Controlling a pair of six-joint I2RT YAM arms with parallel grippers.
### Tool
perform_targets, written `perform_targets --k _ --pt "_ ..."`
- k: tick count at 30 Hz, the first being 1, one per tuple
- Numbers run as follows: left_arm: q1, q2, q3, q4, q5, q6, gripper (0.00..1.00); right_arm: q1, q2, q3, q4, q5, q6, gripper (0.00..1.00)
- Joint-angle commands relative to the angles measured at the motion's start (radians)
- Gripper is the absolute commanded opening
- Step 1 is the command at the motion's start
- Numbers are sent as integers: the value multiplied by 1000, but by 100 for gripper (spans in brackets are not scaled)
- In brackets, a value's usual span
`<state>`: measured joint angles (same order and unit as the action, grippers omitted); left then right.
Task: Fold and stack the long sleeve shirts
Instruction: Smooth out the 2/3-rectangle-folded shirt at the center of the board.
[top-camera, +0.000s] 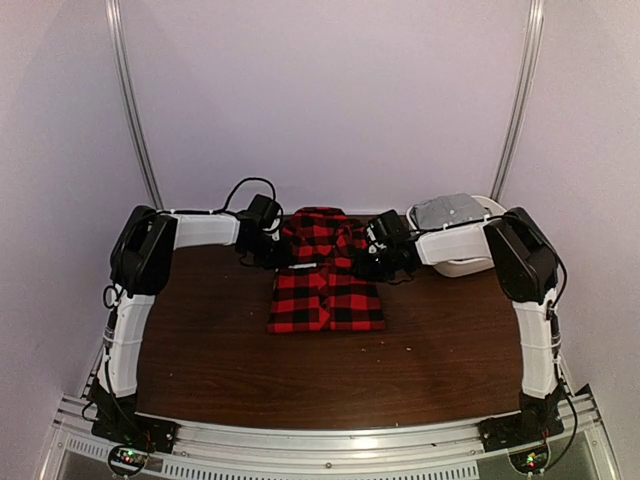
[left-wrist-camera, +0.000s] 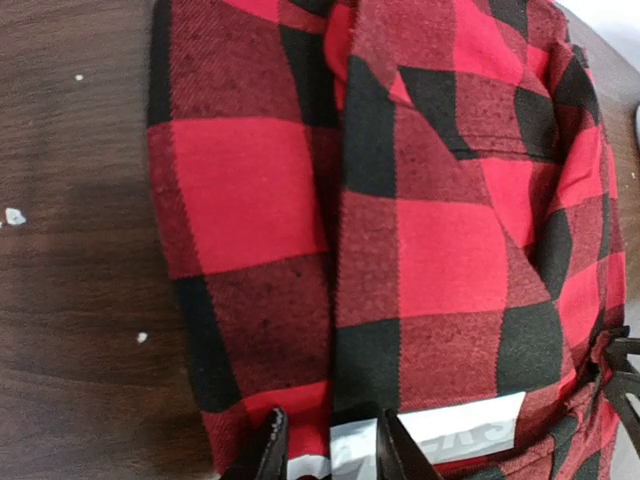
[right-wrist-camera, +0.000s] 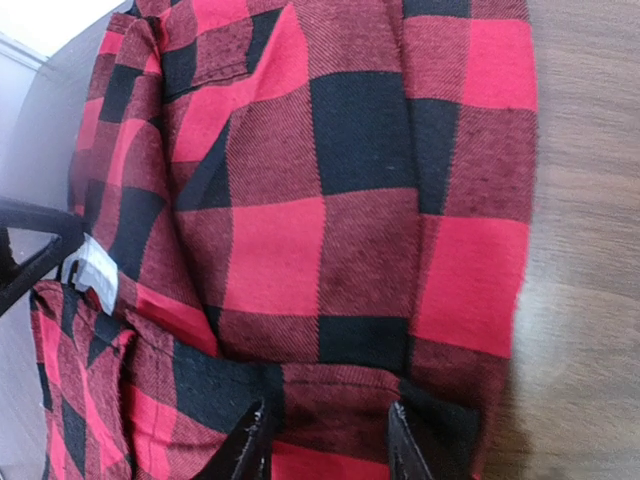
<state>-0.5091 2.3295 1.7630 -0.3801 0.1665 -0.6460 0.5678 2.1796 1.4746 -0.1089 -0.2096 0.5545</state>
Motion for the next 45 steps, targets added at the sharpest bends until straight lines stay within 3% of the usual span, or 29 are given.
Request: perform_targets --k 1,7,10,14,19,29,36,45 --pt "21 -44 25 -49 -72 51 34 24 -119 21 -135 125 -62 44" --pt "27 -157 -10 -73 -114 108 48 147 -210 -1 -202 205 -73 45" --pt "27 -231 -86 -71 -120 107 49 240 -218 -17 -214 239 -57 41" --pt "26 -346 -245 -20 -66 82 49 309 -192 -31 -220 254 -24 28" --pt "23 -484 -487 86 32 29 49 349 -122 -48 -218 251 4 24" --pt "-23 -611 -768 220 128 -58 49 390 -89 -92 -246 240 33 27" --pt "-81 -644 -822 243 155 -87 49 380 -262 -157 -245 253 47 37" --pt "-142 -677 -896 249 151 -127 49 306 -481 -452 -154 223 97 38"
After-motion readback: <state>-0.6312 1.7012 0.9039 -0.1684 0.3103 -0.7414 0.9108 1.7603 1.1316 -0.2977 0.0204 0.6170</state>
